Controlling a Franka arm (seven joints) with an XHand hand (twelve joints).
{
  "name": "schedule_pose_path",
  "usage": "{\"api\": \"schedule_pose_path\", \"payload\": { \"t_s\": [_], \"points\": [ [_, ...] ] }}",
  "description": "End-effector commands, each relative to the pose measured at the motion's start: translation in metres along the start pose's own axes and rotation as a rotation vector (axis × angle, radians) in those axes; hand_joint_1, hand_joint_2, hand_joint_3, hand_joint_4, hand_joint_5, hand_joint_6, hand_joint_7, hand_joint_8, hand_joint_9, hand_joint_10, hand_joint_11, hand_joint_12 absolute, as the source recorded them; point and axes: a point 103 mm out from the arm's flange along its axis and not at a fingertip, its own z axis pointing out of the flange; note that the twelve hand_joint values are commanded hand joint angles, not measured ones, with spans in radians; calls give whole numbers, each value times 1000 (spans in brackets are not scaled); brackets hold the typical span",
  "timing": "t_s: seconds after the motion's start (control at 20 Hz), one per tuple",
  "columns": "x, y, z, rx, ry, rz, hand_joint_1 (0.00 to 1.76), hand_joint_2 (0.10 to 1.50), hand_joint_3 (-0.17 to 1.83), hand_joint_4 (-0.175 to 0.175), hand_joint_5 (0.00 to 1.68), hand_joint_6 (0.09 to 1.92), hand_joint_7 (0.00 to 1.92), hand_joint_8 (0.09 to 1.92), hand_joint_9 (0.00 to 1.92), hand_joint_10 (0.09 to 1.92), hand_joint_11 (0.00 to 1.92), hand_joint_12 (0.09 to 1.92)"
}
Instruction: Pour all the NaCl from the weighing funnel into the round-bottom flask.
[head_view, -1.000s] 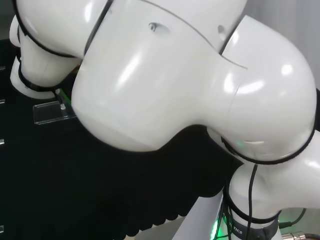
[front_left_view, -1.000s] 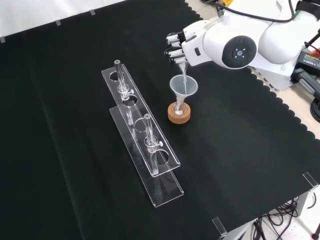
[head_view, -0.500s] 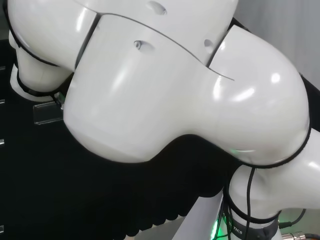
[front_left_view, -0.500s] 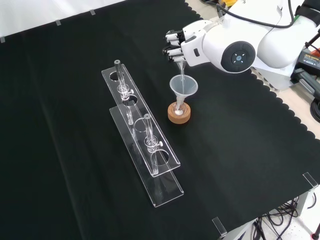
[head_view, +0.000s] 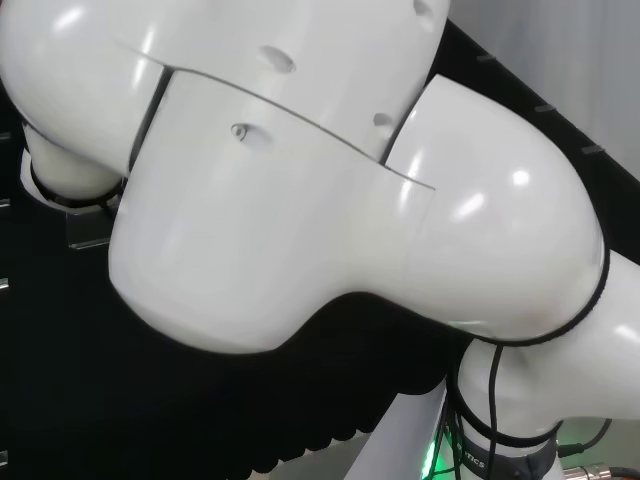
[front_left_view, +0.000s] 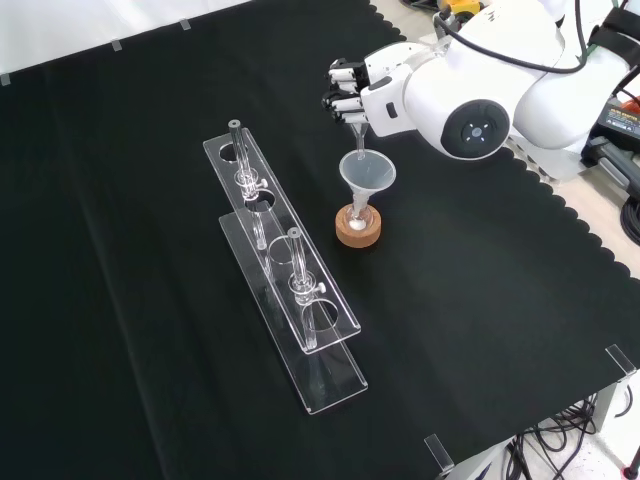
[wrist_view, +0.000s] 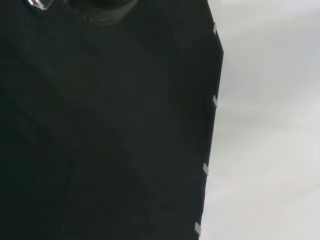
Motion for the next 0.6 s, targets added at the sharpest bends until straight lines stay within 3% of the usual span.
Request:
{"api": "schedule_pose_path", "payload": {
  "t_s": [0.05,0.3,0.6],
  "points": [
    [0,0,-3,-14,-37,5,1118,1046,-175,175,1361,384,718,592,1155,133,952,945],
    [0,-3,-9,-26,-94,23,1118,1046,-175,175,1361,384,717,592,1154,132,949,944],
    [-2,-6,-12,-39,-114,33,1118,1046,-175,175,1361,384,717,593,1154,131,949,944]
  ]
}}
